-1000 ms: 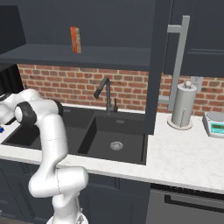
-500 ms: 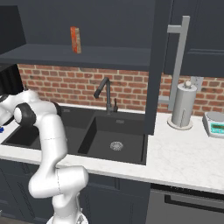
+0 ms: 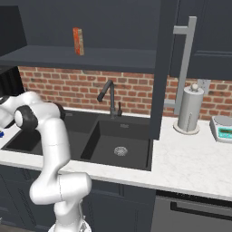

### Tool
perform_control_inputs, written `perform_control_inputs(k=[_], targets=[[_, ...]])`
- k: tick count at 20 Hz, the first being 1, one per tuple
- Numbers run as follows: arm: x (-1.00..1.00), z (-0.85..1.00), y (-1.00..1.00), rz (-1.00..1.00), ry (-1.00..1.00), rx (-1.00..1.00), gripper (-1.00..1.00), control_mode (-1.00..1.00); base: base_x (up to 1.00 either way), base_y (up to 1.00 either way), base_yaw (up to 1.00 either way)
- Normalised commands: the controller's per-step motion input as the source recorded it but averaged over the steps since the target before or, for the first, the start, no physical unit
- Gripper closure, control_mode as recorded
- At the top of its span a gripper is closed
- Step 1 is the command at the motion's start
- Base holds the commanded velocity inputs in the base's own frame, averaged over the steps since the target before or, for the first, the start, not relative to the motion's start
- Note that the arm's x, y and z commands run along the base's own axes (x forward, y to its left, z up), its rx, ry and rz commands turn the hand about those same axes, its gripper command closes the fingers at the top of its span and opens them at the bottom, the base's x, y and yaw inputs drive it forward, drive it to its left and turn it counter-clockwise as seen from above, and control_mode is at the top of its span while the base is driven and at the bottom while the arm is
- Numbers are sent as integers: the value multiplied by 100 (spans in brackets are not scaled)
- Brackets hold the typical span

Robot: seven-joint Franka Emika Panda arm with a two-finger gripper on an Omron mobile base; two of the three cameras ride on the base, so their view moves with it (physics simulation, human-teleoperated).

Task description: Pick the bar and place it on the digital scale for weighing, and close the cabinet.

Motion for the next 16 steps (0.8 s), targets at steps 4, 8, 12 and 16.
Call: perform_control_inputs(k=[4,8,12,16], targets=[[-6,0,-28,0,0,0,-100,-100,0,0,0],[-23,5,-36,1,-3,4,-100,-100,0,0,0],[-42,32,-37,0,-18,7,-100,-100,0,0,0],[-59,37,-50,0,-22,8,-100,-100,0,0,0]])
